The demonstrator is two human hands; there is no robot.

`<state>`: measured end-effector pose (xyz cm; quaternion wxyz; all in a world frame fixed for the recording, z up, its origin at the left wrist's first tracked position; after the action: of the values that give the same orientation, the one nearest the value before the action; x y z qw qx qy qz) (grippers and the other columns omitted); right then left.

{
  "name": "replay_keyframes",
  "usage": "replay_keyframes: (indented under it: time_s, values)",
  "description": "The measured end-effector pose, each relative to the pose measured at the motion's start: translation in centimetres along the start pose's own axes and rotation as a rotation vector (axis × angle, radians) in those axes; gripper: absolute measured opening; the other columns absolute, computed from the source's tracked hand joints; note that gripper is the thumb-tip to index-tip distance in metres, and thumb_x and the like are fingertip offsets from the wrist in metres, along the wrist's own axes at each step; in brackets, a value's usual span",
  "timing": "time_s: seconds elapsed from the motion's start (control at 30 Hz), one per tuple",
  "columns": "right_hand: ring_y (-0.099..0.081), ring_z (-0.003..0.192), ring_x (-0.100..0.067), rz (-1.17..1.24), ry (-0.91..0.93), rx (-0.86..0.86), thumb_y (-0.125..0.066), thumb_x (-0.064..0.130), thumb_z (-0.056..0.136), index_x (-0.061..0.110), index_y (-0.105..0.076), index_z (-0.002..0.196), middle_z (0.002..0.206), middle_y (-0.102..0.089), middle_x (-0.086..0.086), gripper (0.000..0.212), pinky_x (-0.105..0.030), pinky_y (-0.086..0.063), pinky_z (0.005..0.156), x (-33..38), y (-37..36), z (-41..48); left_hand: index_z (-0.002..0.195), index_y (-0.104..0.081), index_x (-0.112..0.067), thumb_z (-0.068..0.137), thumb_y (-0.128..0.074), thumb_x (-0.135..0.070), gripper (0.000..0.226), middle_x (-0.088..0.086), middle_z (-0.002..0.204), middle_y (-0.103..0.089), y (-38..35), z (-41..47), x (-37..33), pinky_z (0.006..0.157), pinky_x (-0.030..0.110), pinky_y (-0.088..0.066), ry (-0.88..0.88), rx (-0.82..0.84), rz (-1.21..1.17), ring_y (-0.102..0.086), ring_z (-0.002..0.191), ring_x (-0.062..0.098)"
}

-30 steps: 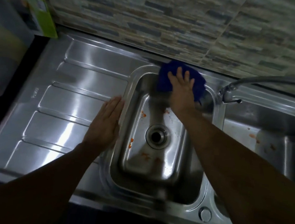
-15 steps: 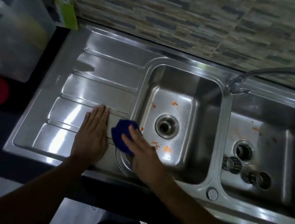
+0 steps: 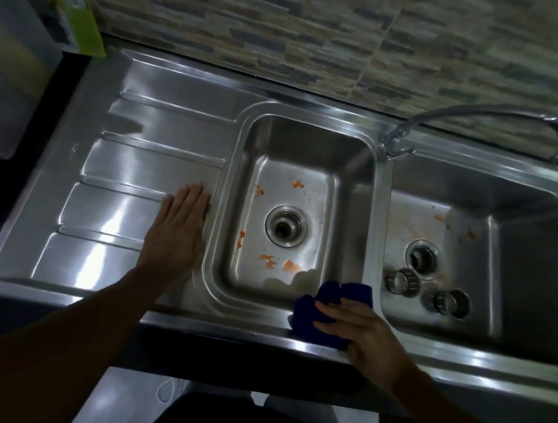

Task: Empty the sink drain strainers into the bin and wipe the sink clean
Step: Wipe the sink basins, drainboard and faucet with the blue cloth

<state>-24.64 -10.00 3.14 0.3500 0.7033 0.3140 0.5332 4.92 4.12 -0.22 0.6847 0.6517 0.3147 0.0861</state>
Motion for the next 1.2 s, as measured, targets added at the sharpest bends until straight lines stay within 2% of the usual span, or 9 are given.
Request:
replay_keyframes:
  time_s: [0.17, 0.2, 0.23, 0.27, 0.3, 0.47, 0.67, 0.83, 1.2]
  values:
    - [-0.048, 0.139, -0.015, 0.127, 0.000, 0.191, -0.045, 0.007, 0.098, 0.019, -0.069, 0.127, 0.147, -0.053, 0.002, 0.039, -0.040, -0.036, 0.118, 0.4, -0.8, 1.9, 0.155, -0.029, -0.002, 0.101, -0.024, -0.030, 0.061, 0.018, 0.164, -0.024, 0.3, 4.4, -1.9, 0.126, 0.052, -0.014, -0.061, 0.023, -0.013, -0.015, 0.155, 0.033]
    - [-0.041, 0.144, -0.012, 0.236, -0.047, 0.225, -0.045, -0.012, 0.065, 0.017, -0.065, 0.132, 0.152, -0.047, 0.002, 0.075, -0.036, -0.030, 0.122, 0.6, -1.9, 2.8, 0.156, -0.027, -0.002, 0.102, -0.029, -0.028, 0.059, 0.017, 0.164, -0.022, 0.2, 5.5, -1.9, 0.127, 0.051, -0.012, -0.073, 0.023, -0.006, -0.013, 0.155, 0.032]
    - [-0.036, 0.146, -0.009, 0.307, -0.058, 0.298, -0.025, 0.043, 0.085, 0.016, -0.063, 0.135, 0.155, -0.042, 0.002, 0.068, -0.030, -0.026, 0.123, 1.4, -3.1, 3.3, 0.156, -0.027, -0.003, 0.103, -0.036, -0.024, 0.058, 0.018, 0.165, -0.022, 0.1, 6.8, -1.9, 0.127, 0.051, -0.011, -0.080, 0.017, 0.001, -0.013, 0.155, 0.032]
    - [-0.034, 0.146, -0.004, 0.355, -0.078, 0.319, -0.049, -0.007, 0.095, 0.017, -0.061, 0.137, 0.156, -0.040, 0.004, 0.050, -0.025, -0.023, 0.123, 1.4, -4.3, 4.3, 0.156, -0.026, -0.003, 0.103, -0.042, -0.019, 0.058, 0.018, 0.165, -0.022, 0.2, 8.2, -1.8, 0.127, 0.050, -0.011, -0.074, 0.011, 0.012, -0.012, 0.156, 0.032]
    - [-0.035, 0.144, 0.001, 0.375, -0.098, 0.310, -0.050, -0.011, 0.090, 0.022, -0.060, 0.138, 0.155, -0.042, 0.008, 0.059, -0.018, -0.024, 0.121, 1.4, -4.7, 5.6, 0.157, -0.025, -0.004, 0.102, -0.044, -0.016, 0.059, 0.017, 0.166, -0.020, 0.1, 9.5, -1.7, 0.128, 0.049, -0.010, -0.058, 0.009, 0.029, -0.012, 0.156, 0.031]
    - [-0.069, 0.106, -0.013, 0.497, -0.435, 0.043, -0.050, -0.013, 0.086, 0.021, -0.069, 0.126, 0.118, -0.072, -0.001, 0.055, -0.023, -0.054, 0.098, -4.5, -2.2, 12.0, 0.157, -0.026, -0.005, 0.101, -0.025, -0.024, 0.059, 0.015, 0.166, -0.021, -0.2, 12.6, -1.1, 0.127, 0.049, -0.012, -0.037, -0.008, 0.067, -0.013, 0.156, 0.029]
    - [-0.061, 0.079, -0.014, 0.340, -0.845, -0.335, -0.055, 0.004, 0.093, 0.016, -0.056, 0.138, 0.111, -0.070, -0.015, 0.046, -0.018, -0.046, 0.066, -14.8, 2.8, 16.6, 0.154, -0.035, -0.006, 0.100, -0.024, -0.026, 0.058, 0.016, 0.163, -0.028, -0.2, 12.7, -1.1, 0.125, 0.052, -0.017, -0.070, -0.032, 0.043, -0.020, 0.154, 0.031]
    - [-0.013, 0.153, -0.035, 0.145, -0.732, -0.131, -0.056, 0.038, 0.098, 0.013, -0.013, 0.160, 0.167, -0.009, -0.016, 0.079, -0.043, -0.017, 0.125, -17.3, -2.3, 22.2, 0.152, -0.039, -0.007, 0.100, -0.028, -0.024, 0.056, 0.016, 0.161, -0.033, 0.0, 12.8, -1.2, 0.123, 0.054, -0.022, -0.079, -0.078, 0.028, -0.026, 0.152, 0.032]
    - [-0.011, 0.153, -0.040, -0.134, -0.639, -0.285, -0.033, 0.040, 0.103, 0.010, -0.017, 0.159, 0.166, -0.012, -0.020, 0.065, -0.056, -0.013, 0.123, -16.6, -8.7, 29.8, 0.154, -0.035, -0.006, 0.106, -0.021, -0.033, 0.056, 0.017, 0.163, -0.028, -0.7, 13.2, -0.8, 0.123, 0.056, -0.021, -0.102, -0.088, 0.052, -0.020, 0.154, 0.030]
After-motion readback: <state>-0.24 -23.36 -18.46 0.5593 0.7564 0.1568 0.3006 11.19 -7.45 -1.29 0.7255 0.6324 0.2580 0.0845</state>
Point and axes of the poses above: each hand's wrist, its own z-axis towards the middle knuckle, its own y-axis out of the back of the hand, x = y × z, the point moved 9 cm from there along z, towards the middle knuckle
